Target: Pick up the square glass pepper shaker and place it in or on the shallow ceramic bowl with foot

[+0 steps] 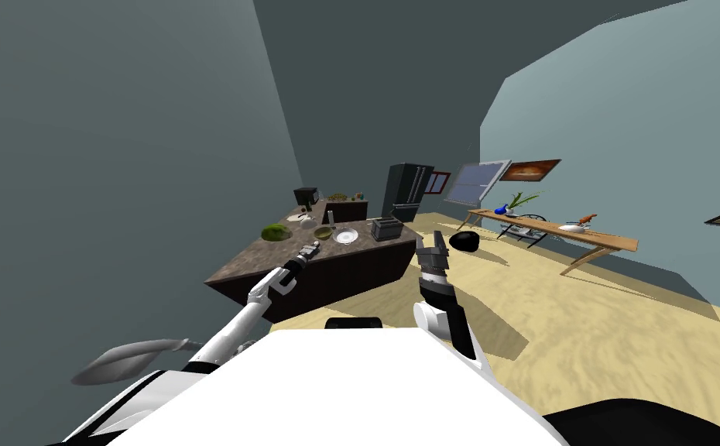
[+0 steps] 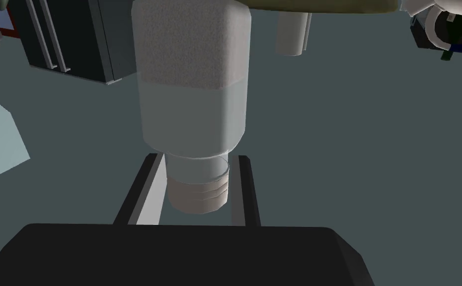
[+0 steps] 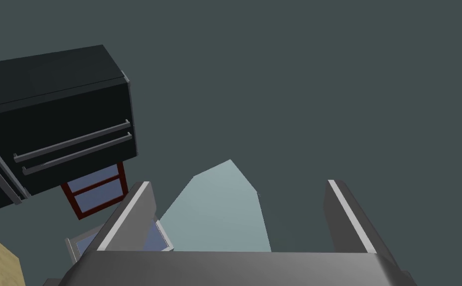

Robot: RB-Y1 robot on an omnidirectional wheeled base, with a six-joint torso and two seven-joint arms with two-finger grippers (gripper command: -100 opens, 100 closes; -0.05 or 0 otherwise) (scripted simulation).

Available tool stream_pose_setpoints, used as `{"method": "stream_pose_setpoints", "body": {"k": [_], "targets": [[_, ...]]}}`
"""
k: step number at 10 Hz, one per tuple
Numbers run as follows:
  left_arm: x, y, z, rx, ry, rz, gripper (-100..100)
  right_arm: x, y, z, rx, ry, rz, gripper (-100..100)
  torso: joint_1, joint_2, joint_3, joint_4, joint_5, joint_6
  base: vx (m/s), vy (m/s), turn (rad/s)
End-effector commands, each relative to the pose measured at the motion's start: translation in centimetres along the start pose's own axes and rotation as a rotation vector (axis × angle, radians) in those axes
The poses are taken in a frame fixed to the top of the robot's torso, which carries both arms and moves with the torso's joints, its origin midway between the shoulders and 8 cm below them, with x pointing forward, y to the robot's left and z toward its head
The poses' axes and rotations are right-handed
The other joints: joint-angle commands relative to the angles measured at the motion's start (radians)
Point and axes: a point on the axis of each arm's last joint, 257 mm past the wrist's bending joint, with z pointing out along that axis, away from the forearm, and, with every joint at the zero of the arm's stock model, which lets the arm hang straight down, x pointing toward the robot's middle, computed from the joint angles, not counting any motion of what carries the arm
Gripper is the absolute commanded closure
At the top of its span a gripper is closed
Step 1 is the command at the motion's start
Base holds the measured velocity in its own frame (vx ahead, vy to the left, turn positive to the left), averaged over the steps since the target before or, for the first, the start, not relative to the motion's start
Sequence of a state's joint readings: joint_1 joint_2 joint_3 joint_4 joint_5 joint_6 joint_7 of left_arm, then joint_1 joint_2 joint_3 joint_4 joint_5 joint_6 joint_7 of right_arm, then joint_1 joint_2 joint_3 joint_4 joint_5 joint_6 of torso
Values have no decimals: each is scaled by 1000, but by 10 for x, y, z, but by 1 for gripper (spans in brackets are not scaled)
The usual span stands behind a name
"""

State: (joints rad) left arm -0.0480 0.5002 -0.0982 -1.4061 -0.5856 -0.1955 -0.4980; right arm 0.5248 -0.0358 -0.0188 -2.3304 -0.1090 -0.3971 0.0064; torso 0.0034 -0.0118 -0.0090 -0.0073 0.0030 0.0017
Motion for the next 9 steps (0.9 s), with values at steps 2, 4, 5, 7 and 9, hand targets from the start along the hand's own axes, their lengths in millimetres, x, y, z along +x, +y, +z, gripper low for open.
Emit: {"method": "stream_pose_setpoints", "body": {"k": [2, 4, 5, 7, 9], "targets": [[-19, 16, 3, -66, -27, -78, 100, 0, 0, 0, 0, 0, 0, 0, -1, -3, -2, -1, 0, 0, 181, 36, -70], [-32, 26, 5, -111, -47, -138, 100, 0, 0, 0, 0, 0, 0, 0, 0, -1, -1, -1, 1, -1, 134, 46, -64], [-38, 31, 5, -133, -56, -169, 100, 0, 0, 0, 0, 0, 0, 0, 1, -1, -1, -1, 1, -1, 152, 49, -68], [-48, 40, 5, -173, -75, -229, 100, 0, 0, 0, 0, 0, 0, 0, 1, -1, -2, -2, 2, -1, 142, 32, -61], [-56, 47, 4, -205, -90, -281, 100, 0, 0, 0, 0, 0, 0, 0, 0, -2, -2, -2, 3, -1, 138, 25, -43]]}}
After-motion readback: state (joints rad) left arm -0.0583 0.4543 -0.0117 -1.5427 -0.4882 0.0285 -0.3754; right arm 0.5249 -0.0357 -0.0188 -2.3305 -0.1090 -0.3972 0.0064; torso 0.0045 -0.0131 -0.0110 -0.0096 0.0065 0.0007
